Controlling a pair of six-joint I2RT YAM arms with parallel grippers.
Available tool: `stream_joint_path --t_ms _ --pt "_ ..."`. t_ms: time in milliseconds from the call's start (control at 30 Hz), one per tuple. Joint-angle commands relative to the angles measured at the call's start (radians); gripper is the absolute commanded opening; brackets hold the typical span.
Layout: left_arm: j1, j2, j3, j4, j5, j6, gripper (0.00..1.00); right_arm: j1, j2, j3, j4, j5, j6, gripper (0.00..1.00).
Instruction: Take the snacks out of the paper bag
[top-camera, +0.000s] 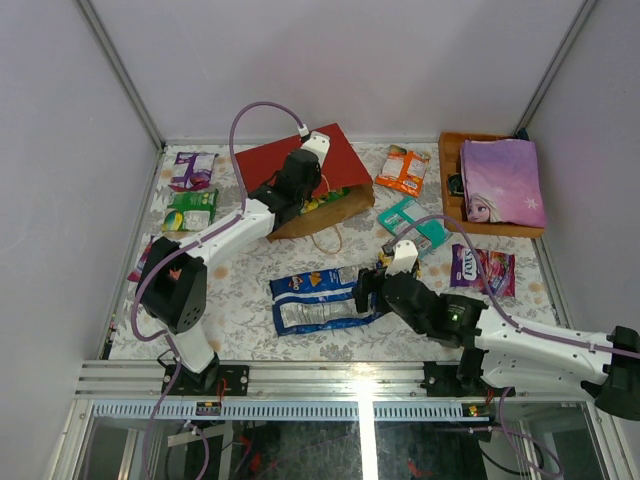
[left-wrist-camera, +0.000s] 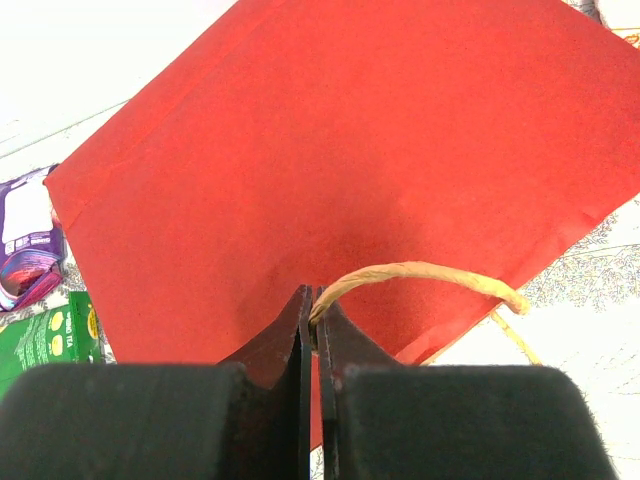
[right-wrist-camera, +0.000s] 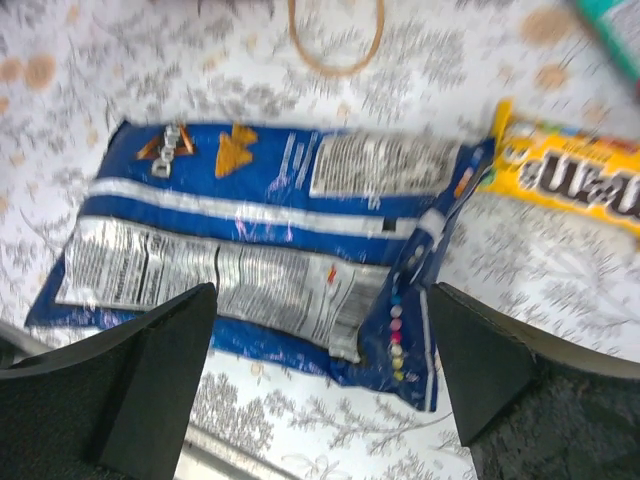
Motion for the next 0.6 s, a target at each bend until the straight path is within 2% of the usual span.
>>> stream_joint_path --t_ms 0,200,367,567 --pt "0.008 -0.010 0.018 0.043 -0.018 0.007 0.00 0.005 0.026 0.102 0.035 0.156 -0.155 0.93" --pt "0.008 -0.005 0.020 0.036 -0.006 -0.008 0.00 0.007 0.328 0.265 0.073 -0.089 -0.283 0.92" --pt "0.009 -0.005 0.017 0.019 -0.018 -0.009 0.00 0.007 0.531 0.231 0.320 -0.333 -0.292 0.94" --pt "0.025 -0.038 -0.008 0.005 0.055 -0.026 0.00 0.007 0.724 0.209 0.484 -0.470 -0.234 0.90"
